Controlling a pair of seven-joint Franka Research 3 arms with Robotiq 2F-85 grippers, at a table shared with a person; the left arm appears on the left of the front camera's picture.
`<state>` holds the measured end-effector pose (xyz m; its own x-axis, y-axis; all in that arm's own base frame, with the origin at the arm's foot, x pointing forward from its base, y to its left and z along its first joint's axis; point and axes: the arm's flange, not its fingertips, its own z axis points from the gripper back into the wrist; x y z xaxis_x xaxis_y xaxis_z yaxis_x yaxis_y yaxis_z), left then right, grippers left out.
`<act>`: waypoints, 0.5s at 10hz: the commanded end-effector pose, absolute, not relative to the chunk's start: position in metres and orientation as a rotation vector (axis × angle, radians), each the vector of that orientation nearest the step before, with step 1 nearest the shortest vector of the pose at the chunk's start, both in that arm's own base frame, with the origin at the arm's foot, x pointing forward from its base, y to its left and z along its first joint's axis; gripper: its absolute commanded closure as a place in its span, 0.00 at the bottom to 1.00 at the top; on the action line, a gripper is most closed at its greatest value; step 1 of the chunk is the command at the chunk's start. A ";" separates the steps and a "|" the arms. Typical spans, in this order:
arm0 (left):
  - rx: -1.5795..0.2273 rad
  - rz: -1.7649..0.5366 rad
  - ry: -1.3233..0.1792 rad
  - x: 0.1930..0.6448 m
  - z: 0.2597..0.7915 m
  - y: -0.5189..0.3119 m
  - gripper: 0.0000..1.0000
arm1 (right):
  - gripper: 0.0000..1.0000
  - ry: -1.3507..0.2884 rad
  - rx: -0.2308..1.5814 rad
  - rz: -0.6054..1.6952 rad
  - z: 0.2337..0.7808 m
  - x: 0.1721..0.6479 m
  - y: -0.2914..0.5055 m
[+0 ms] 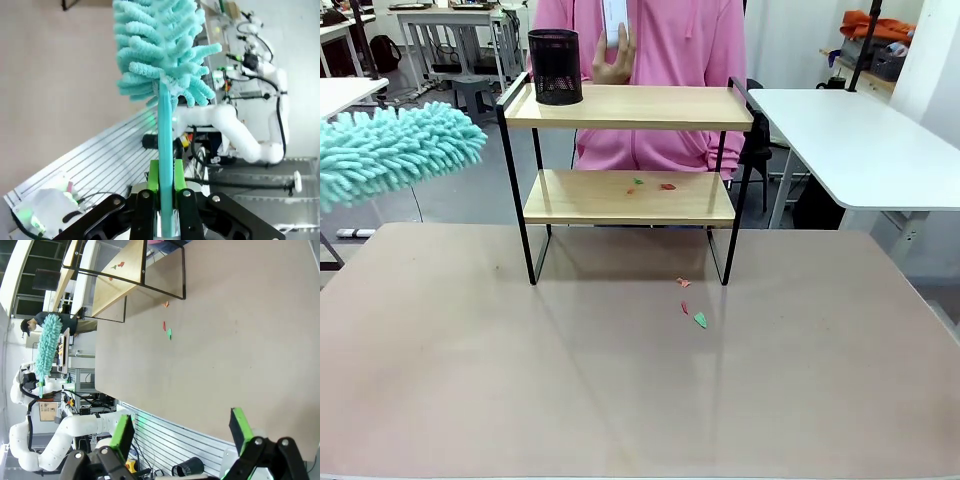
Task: Clean the shelf.
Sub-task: Clean the remaining tier of the Shelf with the Duster once objects are removed.
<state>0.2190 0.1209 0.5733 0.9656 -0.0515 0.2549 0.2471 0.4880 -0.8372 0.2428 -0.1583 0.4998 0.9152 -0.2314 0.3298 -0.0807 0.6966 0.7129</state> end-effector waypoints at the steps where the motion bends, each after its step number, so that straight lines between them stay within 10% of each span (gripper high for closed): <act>1: -1.087 -0.258 -0.203 0.197 0.568 0.137 0.88 | 0.00 -0.440 0.821 -0.066 0.500 0.244 -0.158; 5: -1.035 -0.452 0.001 0.199 0.556 0.098 0.88 | 0.00 -0.440 0.821 -0.066 0.500 0.244 -0.158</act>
